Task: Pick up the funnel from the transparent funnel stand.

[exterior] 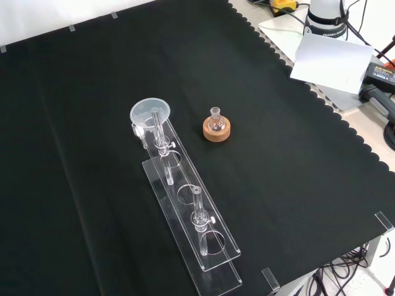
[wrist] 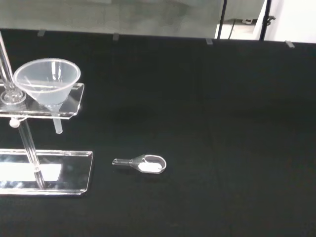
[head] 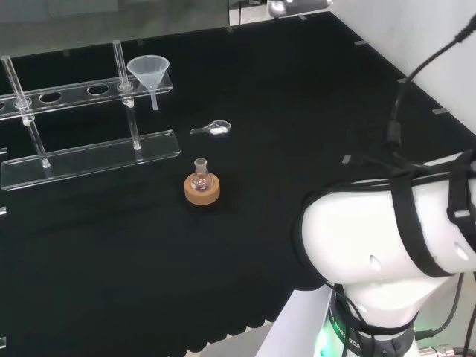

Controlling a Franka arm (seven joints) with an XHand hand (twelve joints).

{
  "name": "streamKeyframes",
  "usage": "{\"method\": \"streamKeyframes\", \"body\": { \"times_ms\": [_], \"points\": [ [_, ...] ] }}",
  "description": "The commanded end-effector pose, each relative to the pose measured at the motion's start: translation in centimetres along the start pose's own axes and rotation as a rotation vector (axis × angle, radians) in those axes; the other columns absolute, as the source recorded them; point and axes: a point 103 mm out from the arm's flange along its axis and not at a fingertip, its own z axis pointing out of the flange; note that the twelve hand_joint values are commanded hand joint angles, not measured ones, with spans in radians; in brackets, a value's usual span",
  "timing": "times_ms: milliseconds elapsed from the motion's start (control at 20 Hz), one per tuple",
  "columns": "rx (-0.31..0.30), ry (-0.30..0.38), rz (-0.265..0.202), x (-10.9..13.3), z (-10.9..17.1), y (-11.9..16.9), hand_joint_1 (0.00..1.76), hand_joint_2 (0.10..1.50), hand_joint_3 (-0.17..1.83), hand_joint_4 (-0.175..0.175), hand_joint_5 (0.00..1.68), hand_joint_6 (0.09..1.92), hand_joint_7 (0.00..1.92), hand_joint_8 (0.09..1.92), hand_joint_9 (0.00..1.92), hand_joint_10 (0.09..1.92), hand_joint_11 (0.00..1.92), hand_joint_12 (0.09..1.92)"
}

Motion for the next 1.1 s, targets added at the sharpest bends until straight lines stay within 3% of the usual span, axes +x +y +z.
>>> {"method": "streamKeyframes", "body": {
  "times_ms": [50,450,750,1100],
  "points": [
    [0.030,-0.023,-0.017,3.5,1.7,4.2,0.00,1.39,-0.03,0.015,0.12,0.09,0.00,0.23,0.11,0.65,0.05,1.37],
    [0.081,-0.044,-0.076,7.3,4.0,9.7,0.02,1.36,-0.04,0.010,0.12,0.09,0.00,0.28,0.12,0.67,0.04,1.39],
    [0.113,-0.072,-0.116,10.2,5.4,13.0,0.20,1.25,-0.11,-0.004,0.16,0.09,0.00,0.39,0.15,0.71,0.05,1.42],
    [0.177,-0.045,-0.129,12.6,7.1,16.0,0.40,1.15,-0.17,0.000,0.19,0.09,0.01,0.45,0.17,0.73,0.07,1.43]
  ]
}}
